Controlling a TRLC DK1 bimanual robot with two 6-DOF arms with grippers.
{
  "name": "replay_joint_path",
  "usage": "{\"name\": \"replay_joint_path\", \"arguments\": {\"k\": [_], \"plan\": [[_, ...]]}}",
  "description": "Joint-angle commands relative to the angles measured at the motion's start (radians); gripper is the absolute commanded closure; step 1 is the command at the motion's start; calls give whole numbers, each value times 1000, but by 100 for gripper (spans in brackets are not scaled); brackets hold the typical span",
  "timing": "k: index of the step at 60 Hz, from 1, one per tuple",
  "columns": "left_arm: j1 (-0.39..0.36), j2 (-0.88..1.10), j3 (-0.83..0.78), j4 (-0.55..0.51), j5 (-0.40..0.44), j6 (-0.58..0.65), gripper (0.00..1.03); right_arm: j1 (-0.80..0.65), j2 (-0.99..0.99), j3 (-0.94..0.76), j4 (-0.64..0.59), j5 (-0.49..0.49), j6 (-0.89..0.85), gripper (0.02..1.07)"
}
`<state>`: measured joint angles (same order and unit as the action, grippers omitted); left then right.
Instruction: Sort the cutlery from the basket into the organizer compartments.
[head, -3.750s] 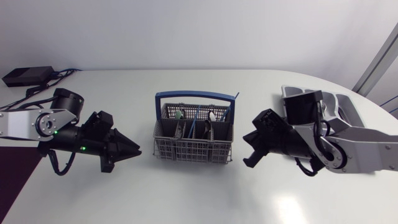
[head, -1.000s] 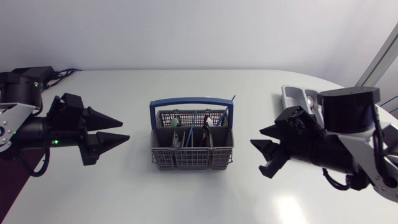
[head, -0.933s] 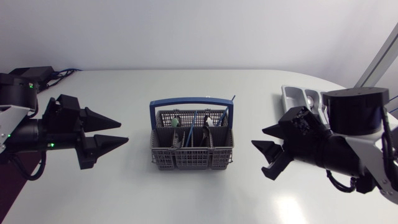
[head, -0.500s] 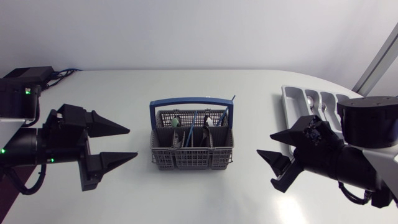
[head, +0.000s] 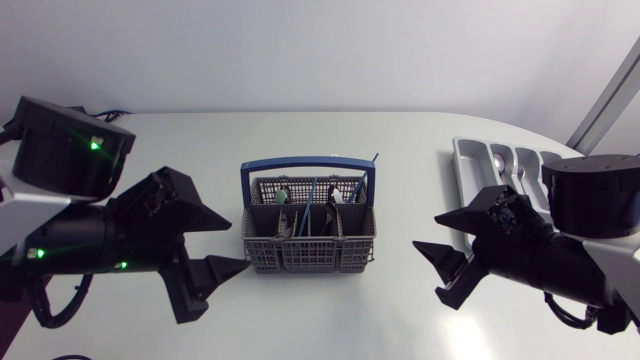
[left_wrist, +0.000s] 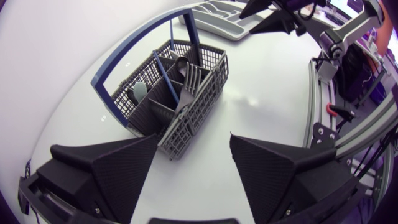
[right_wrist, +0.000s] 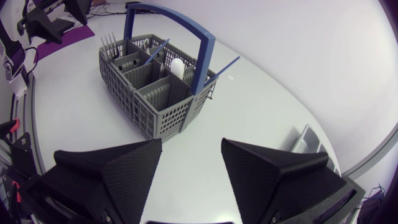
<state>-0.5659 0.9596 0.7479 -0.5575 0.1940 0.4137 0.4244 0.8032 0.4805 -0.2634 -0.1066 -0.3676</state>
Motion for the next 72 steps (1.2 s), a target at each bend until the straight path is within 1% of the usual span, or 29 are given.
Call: {"name": "replay_joint_path", "arguments": {"k": [1,5,8,11,13,18,24,36,45,48,56,72], "plan": [[-9,71,105,-45,-18,-92,23,11,5,-17,-10,7,-10,37],[-8,119,159,-65,-33,-148,23,10,2,-17,-11,7,-10,37],[-5,146,192,-81,-39,-176,23,10,-1,-17,-11,7,-10,37],[-9,180,225,-96,-67,-208,23,10,-4,-17,-11,7,-8,37],[-11,199,245,-111,-67,-222,23,8,-2,-17,-11,7,-8,37],[-32,242,291,-144,-88,-259,23,8,-4,-19,-11,7,-8,37],[-54,272,338,-179,-88,-288,23,8,-4,-19,-10,7,-8,37],[-92,337,429,-231,-102,-306,23,8,-2,-19,-8,7,-10,37],[-141,407,484,-254,-146,-322,23,10,2,-19,-5,7,-10,37],[-167,430,499,-257,-173,-325,23,10,4,-19,-5,7,-10,37],[-209,479,536,-257,-243,-342,23,10,5,-20,-5,7,-10,37],[-206,588,596,-303,-249,-380,23,8,7,-25,0,7,-14,37]]}}
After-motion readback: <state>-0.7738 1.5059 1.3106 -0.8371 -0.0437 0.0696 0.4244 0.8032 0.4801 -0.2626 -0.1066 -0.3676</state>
